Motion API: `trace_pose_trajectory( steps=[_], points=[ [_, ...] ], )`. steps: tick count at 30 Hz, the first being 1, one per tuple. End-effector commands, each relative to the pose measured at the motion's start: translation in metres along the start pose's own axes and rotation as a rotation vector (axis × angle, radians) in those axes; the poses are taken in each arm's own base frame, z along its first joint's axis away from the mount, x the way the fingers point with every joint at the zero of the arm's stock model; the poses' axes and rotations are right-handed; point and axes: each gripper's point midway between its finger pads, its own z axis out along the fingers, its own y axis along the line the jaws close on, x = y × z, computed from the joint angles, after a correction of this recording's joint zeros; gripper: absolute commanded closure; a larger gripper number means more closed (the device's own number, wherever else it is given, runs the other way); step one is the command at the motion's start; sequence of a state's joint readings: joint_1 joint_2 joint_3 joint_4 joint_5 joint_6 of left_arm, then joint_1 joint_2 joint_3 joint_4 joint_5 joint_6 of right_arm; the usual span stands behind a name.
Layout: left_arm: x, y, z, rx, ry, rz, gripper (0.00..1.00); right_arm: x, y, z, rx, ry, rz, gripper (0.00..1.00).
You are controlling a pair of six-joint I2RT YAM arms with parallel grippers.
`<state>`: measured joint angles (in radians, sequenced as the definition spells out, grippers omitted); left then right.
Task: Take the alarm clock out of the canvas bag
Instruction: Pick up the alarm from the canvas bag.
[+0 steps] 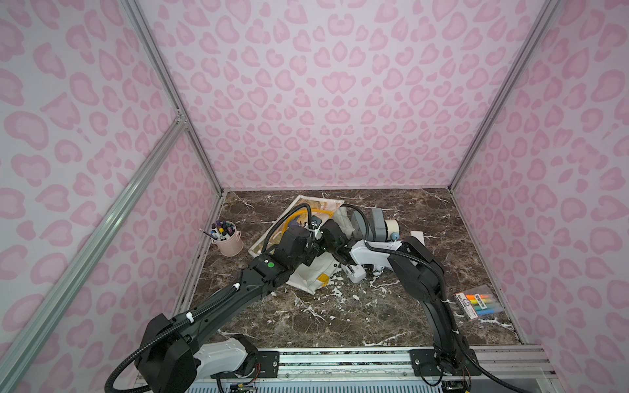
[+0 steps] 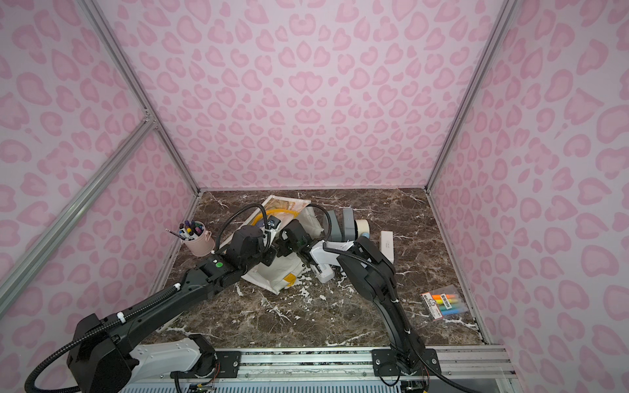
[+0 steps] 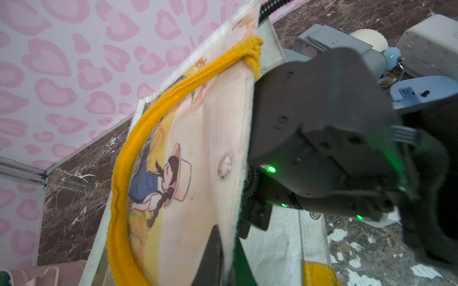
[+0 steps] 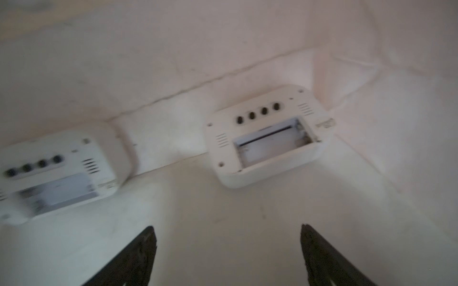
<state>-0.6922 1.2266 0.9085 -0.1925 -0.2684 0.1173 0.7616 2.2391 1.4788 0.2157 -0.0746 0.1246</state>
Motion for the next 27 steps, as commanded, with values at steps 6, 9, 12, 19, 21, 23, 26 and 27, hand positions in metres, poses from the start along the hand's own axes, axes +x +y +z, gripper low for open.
trace_pose_trajectory(
  steps=[6, 9, 12, 19, 21, 23, 26, 27],
  points=[
    [-0.009, -0.014, 0.005, 0.054, -0.008, 0.011, 0.97, -0.024, -0.024, 0.009, 0.089, -0.045, 0.332, 0.02],
    [-0.013, -0.021, 0.008, 0.082, -0.016, -0.008, 0.97, -0.023, -0.024, 0.022, 0.064, -0.068, 0.469, 0.02],
    [-0.019, -0.029, 0.010, 0.119, -0.028, -0.036, 0.97, -0.030, -0.020, 0.027, 0.017, -0.118, 0.577, 0.02],
    [-0.037, -0.044, 0.004, 0.208, -0.079, -0.062, 0.97, -0.034, -0.020, 0.042, 0.020, -0.108, 0.669, 0.02],
    [-0.043, -0.053, 0.001, 0.253, -0.088, -0.061, 0.97, -0.031, -0.022, 0.045, 0.054, -0.088, 0.685, 0.02],
    [-0.045, -0.063, -0.002, 0.270, -0.085, -0.032, 0.97, -0.028, -0.022, 0.052, 0.085, -0.052, 0.689, 0.02],
    [-0.043, -0.078, -0.004, 0.270, -0.062, 0.043, 0.97, -0.024, -0.022, 0.060, 0.149, -0.006, 0.666, 0.02],
    [-0.043, -0.082, -0.005, 0.271, -0.056, 0.062, 0.97, -0.022, -0.021, 0.065, 0.160, 0.012, 0.653, 0.03]
  ],
)
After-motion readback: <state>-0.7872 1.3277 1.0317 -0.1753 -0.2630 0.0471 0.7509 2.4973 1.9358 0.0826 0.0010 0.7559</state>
